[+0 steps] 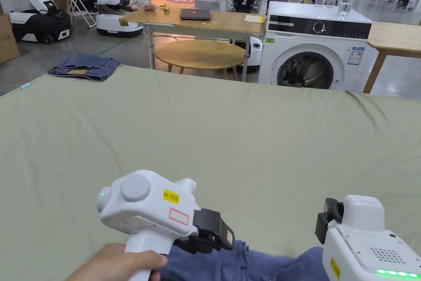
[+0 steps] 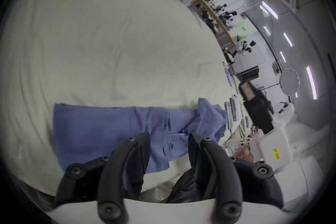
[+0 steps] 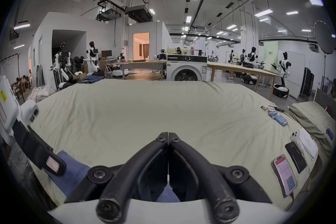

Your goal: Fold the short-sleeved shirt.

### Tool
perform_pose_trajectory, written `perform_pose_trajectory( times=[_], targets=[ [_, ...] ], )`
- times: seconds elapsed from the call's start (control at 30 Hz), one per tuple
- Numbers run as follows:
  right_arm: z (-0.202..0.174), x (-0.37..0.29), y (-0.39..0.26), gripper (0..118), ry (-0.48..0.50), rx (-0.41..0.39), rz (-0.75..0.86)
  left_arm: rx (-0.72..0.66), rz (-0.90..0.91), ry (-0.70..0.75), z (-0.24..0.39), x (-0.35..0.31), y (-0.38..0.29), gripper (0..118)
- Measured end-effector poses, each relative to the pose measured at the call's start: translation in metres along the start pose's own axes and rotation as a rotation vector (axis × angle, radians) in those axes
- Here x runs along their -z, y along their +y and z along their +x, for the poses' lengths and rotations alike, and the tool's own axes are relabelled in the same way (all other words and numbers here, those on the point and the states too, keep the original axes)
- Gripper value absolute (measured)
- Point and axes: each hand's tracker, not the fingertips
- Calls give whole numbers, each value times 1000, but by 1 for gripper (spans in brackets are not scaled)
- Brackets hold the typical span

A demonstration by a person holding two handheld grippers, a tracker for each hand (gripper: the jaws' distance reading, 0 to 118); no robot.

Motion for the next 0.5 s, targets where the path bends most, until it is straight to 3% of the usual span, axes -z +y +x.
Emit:
perform_pose_trajectory(
  times=[0.07, 0.1, 0.17, 0.27, 0.43, 0.5],
  targets=[
    [0, -1, 0, 0, 0, 4, 1, 17, 46, 52, -8, -8, 1, 41],
    [0, -2, 0, 0, 0, 4, 1, 20, 64, 90, -13, -10, 2, 36],
    [0, -2, 0, 0, 3, 3, 2, 11, 62, 121, -23, -5, 1, 14],
    [-1, -2, -1, 0, 2, -2, 0, -19, -4, 121, -37, 20, -5, 4],
    [0, -1, -4, 0, 1, 1, -8, -42, -86, -135, -38, 67, -22, 1],
    [0, -2, -5, 0, -1, 3, -8, -29, -103, -121, -35, 85, -26, 1]
  ],
)
